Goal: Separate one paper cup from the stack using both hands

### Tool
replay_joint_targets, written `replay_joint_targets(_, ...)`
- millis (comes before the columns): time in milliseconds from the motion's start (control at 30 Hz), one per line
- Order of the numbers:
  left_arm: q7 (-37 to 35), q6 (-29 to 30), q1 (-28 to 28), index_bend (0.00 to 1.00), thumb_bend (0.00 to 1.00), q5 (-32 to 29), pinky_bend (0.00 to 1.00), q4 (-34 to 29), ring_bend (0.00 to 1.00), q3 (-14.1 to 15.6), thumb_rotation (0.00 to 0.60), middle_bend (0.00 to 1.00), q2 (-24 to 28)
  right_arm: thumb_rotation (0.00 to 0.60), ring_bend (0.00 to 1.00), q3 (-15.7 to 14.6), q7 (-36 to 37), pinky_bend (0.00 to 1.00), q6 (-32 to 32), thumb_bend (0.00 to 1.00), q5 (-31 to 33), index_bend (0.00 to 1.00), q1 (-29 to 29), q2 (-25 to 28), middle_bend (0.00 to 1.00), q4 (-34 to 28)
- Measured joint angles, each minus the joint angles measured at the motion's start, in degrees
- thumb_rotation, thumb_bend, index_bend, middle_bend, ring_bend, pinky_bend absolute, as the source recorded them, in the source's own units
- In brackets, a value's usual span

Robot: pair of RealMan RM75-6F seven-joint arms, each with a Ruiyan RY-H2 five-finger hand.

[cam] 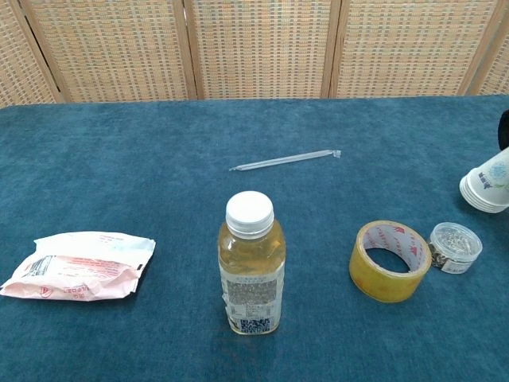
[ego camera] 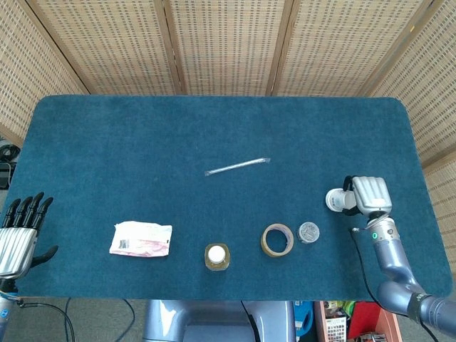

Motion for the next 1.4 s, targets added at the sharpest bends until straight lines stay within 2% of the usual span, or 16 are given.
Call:
replay_joint_targets(333,-1.6,0.5,0.0,0.0,0.21,-0.1,0.0,0.8,0.0,-0.4,0.6,0.0,-0.3,0.6,0.51,4.3,13.5,0.72,2.7,0.25,-7.2,0.75,-1.5,1.7,0.65,-9.2)
replay_joint_targets(567,-2.9,-0.1,-0.3,0.0,0.21,0.0,0.0,2.1,0.0,-0.4,0.6,0.0,-1.2,0.6,0.51,7.5,14.0,0.72,4.1,0.24,-8.1,0.75,-0.3,2.4,0.65,-15.5)
replay_joint_targets(800,-4.3,-1.2,-0.9,0.0,0.21,-0.4,0.0,3.6,0.0,-0.5,0.6,0.0,-2.1,0.6,0.51,11.0,11.3,0.72,4.6,0.25,-3.5,0.75,2.5,2.7,0.65,-20.5)
replay_joint_targets(1033,-5.7,-3.2,-1.6,0.0,0.21,-1.4,0.0,5.3,0.0,-0.6,0.6,0.0,-3.1,0.6,0.51,16.1,9.7,0.72,5.6,0.25,4.1,0.75,7.0,2.0,0.65,-25.9)
replay_joint_targets(1233,-6.7,-4.4,-2.2,0.0,0.21,-2.0,0.0,5.9,0.0,-0.7,0.6,0.0,-3.7,0.6,0.51,18.7,9.2,0.72,7.0,0.25,9.4,0.75,10.3,-0.5,0.65,-28.2)
replay_joint_targets(1400,-8.2,-4.7,-2.6,0.0,0.21,-2.3,0.0,6.4,0.0,-1.0,0.6,0.0,-4.2,0.6,0.51,19.3,8.9,0.73,7.7,0.25,11.3,0.75,12.9,-2.4,0.65,-29.2)
